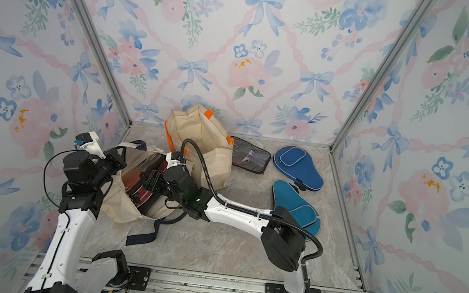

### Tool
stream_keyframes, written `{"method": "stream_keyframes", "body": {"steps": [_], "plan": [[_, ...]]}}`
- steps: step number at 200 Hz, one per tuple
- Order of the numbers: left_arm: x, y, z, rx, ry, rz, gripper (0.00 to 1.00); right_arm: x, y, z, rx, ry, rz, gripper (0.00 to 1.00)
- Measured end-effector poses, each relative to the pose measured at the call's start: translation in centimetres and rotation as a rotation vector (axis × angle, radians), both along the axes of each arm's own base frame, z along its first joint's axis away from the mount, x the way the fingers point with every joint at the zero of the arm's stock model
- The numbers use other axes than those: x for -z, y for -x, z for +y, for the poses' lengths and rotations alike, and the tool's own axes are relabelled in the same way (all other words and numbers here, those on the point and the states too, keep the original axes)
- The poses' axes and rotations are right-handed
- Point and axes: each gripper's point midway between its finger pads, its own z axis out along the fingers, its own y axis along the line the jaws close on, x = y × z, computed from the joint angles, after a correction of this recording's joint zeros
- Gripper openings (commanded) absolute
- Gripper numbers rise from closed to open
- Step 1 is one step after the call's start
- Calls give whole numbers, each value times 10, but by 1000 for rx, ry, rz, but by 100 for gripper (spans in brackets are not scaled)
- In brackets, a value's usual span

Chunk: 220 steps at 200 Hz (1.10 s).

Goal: Remove the ping pong set from the canvas bag
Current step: Pick up the ping pong set from the canvas bag.

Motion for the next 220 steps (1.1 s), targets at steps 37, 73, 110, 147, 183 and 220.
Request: {"method": "stream_keyframes", "body": {"steps": [37,73,110,147,183,220], "plan": [[0,1,-1,6,5,-17,0,18,-6,18,13,-26,78,66],[0,2,-2,9,5,-25,0,39,-12,33,22,-31,129,65],[0,2,-4,14,10,-31,0,56,-19,37,43,-21,173,64],[0,2,-8,28,10,-33,0,69,-31,43,71,-14,208,64],[1,2,-10,38,11,-33,0,82,-40,41,105,6,243,64],[0,4,-13,51,11,-36,0,84,-46,36,149,26,253,63]]}}
